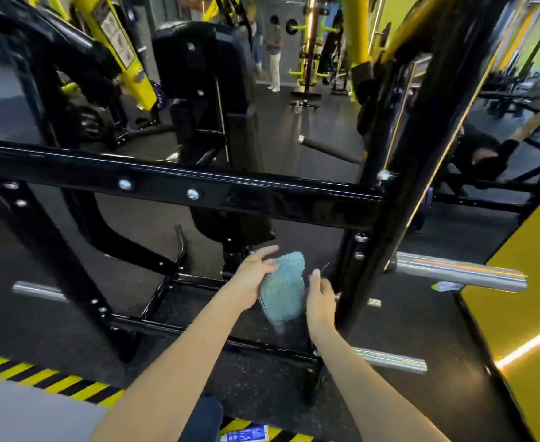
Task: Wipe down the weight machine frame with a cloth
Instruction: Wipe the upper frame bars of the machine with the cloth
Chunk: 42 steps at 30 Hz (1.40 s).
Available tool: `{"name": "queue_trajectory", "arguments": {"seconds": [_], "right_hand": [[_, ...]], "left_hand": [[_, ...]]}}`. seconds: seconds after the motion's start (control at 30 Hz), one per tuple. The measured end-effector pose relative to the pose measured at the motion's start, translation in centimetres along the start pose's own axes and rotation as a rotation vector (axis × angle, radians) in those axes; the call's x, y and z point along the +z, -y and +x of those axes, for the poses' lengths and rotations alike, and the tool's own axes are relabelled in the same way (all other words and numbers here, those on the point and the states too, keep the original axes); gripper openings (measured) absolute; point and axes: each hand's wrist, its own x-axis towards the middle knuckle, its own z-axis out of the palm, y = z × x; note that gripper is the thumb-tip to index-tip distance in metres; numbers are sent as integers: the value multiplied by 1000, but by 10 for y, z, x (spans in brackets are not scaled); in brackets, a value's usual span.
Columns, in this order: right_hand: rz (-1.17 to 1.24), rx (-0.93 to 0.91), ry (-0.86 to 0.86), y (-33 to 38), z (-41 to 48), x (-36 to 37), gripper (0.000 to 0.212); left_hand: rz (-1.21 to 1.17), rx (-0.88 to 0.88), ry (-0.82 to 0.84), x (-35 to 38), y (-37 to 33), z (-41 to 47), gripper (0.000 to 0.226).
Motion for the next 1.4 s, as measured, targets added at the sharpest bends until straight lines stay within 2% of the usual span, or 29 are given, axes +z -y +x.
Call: {"name": "queue_trajectory", "arguments": {"seconds": [0.03, 0.07, 0.13, 0.17, 0.23, 0.37, 0.43, 0.53, 0.63, 0.73, 0.77, 0.8, 0.83, 0.97, 1.03, 1.13, 1.2, 1.3, 1.4], "right_hand": [[109, 113, 159, -2, -6, 25, 68], [220, 190, 274, -3, -10, 51, 69], [270, 218, 414, 2, -22, 106, 47], [215, 200, 436, 3, -31, 139, 39], [131, 181, 425, -4, -47, 209, 34], [101, 276, 299, -41, -60, 373, 30], [114, 276, 285, -53, -66, 455, 27], [80, 193, 295, -32, -86, 557, 23], [36, 44, 278, 3, -94, 640, 24], [114, -55, 316, 50, -92, 710, 13], [172, -56, 327, 64, -91, 726, 16], [186, -44, 334, 74, -90, 737, 28], [147, -36, 347, 79, -91, 742, 35], [108, -58, 375, 74, -94, 739, 37], [85, -93, 296, 65, -97, 739, 37], [-2, -260, 219, 52, -105, 749, 18], [-65, -349, 217, 45, -111, 751, 30], [-176, -535, 60, 34, -132, 753, 38], [-96, -582, 77, 33, -144, 752, 42]], "left_hand": [[49, -19, 1, -23, -2, -4, 42], [76, -23, 5, -46, -6, -7, 43], [106, 1, -26, -101, -16, -13, 43], [112, 19, -64, -134, -22, -16, 43], [114, 29, -145, -204, -31, -20, 41], [113, -49, -291, -377, -41, -20, 26], [164, -57, -422, -464, -54, -17, 23], [277, -7, -617, -570, -79, -9, 30], [449, 29, -629, -630, -103, 8, 35], [600, 130, -619, -662, -126, 29, 34], [589, 161, -629, -667, -133, 34, 34], [557, 180, -645, -673, -136, 39, 34], [521, 187, -663, -678, -138, 42, 35], [373, 161, -674, -686, -134, 47, 41], [315, 174, -678, -688, -130, 51, 40], [250, 226, -716, -685, -129, 61, 34], [228, 266, -750, -681, -130, 66, 25], [236, 315, -772, -678, -126, 68, 29], [204, 325, -730, -679, -123, 71, 32]]}}
